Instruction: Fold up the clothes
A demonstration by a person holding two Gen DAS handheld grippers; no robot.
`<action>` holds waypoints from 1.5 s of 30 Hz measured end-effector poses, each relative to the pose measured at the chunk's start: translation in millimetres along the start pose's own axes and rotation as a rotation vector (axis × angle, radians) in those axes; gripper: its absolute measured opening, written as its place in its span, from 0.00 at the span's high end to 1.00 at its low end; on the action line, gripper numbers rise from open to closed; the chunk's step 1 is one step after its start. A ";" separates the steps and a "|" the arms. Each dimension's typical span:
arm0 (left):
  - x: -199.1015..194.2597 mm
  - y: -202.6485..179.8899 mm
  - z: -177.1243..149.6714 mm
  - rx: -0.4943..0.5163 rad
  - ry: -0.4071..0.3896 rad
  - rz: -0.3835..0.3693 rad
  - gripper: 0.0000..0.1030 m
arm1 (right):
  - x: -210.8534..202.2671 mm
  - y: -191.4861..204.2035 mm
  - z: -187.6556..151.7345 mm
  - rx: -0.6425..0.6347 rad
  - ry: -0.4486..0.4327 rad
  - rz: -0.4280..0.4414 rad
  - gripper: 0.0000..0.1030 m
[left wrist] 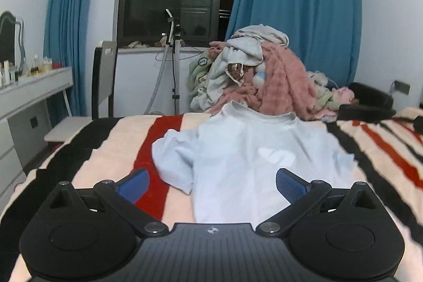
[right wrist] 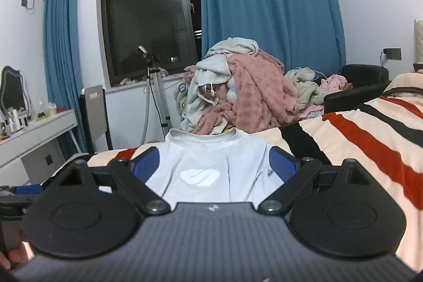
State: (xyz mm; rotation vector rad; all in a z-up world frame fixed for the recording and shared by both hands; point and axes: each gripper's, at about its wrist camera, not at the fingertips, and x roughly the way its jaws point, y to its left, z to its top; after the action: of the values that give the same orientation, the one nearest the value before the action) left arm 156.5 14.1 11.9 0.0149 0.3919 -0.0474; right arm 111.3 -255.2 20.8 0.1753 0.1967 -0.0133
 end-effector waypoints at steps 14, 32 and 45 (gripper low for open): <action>24.0 8.3 -37.2 -0.030 0.020 -0.029 0.00 | 26.7 -13.3 -53.7 0.034 0.120 -0.076 0.12; 58.4 20.4 -51.1 -0.195 0.163 0.033 0.00 | 27.1 -7.5 -68.1 0.034 0.163 -0.052 0.12; 150.5 94.2 -62.6 -0.559 0.268 0.101 0.12 | 47.8 -8.2 -84.1 0.089 0.253 -0.030 0.12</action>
State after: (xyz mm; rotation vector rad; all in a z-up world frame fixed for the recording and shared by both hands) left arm 276.2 103.2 -103.0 -0.5154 0.6606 0.1670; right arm 141.7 -248.5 -71.1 0.2625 0.4519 -0.0294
